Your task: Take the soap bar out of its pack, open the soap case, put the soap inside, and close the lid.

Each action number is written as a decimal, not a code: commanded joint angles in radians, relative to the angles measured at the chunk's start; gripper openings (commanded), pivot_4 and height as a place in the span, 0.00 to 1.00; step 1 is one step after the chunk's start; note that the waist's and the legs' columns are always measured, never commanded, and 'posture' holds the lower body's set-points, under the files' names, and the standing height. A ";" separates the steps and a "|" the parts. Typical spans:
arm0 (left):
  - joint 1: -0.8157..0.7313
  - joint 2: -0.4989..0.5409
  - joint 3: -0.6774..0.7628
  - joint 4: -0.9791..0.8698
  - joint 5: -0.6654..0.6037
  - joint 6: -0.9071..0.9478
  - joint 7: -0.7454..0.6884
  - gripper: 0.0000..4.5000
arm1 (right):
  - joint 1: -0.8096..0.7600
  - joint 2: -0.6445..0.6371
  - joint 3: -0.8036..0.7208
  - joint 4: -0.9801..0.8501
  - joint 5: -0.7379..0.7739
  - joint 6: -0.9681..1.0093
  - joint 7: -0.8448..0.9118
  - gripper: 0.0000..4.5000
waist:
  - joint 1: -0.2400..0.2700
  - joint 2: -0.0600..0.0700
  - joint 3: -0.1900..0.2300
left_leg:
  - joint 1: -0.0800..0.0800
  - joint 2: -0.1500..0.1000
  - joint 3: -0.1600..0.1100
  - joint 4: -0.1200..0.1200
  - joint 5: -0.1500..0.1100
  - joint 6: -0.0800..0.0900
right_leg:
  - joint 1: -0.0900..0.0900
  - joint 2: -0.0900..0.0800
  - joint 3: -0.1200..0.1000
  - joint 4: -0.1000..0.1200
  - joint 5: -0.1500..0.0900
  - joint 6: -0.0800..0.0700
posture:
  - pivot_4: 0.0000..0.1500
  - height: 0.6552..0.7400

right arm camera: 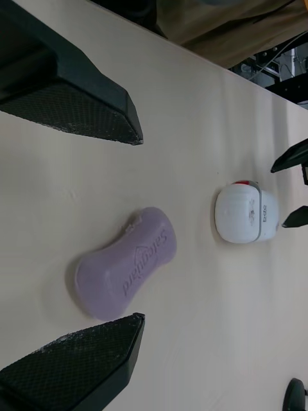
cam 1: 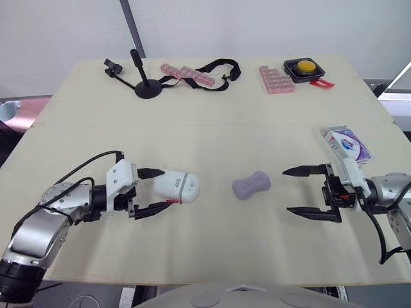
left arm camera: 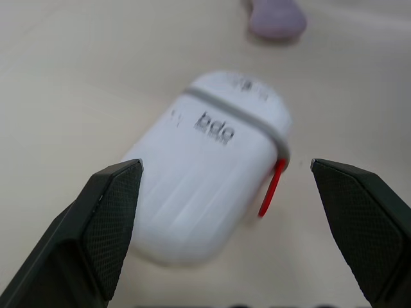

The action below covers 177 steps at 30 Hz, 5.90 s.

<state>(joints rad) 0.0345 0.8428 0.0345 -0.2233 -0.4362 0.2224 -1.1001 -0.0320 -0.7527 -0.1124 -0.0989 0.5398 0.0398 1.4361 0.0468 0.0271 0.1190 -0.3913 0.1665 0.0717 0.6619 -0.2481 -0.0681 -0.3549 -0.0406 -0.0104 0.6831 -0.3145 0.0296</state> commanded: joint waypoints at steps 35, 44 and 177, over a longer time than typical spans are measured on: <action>-0.368 -0.072 -0.245 0.371 0.226 -0.324 -0.347 1.00 | 0.058 0.106 -0.017 -0.016 0.103 -0.044 -0.008 0.99 | 0.003 -0.002 -0.001 | -0.003 0.000 0.000 0.000 0.000 0.004 | -0.004 -0.004 -0.001 0.003 -0.001 -0.001 | 1.00 0.93; -0.380 -0.097 -0.263 0.346 0.287 -0.270 -0.256 1.00 | 0.056 0.121 0.007 0.020 0.073 -0.071 0.024 0.99 | 0.001 -0.002 -0.002 | -0.004 0.000 0.000 0.000 0.001 0.007 | -0.005 -0.005 -0.003 0.004 -0.002 -0.003 | 1.00 0.93; -0.385 -0.323 -0.285 0.160 0.377 -0.574 0.146 0.77 | -0.268 -0.409 -0.038 0.027 0.725 1.094 -0.873 0.45 | 0.086 -0.003 -0.002 | -0.020 0.001 0.002 0.006 0.005 -0.010 | -0.001 0.006 0.000 0.002 -0.001 0.003 | 1.00 0.93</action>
<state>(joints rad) -0.3417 0.5102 -0.2642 -0.0529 -0.0461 -0.3451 -0.9594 -0.2949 -1.0862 -0.1620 -0.0599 1.3892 1.1787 0.4966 0.1331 0.0240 0.1168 -0.4109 0.1681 0.0734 0.6680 -0.2441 -0.0787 -0.3555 -0.0343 -0.0097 0.6845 -0.3156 0.0326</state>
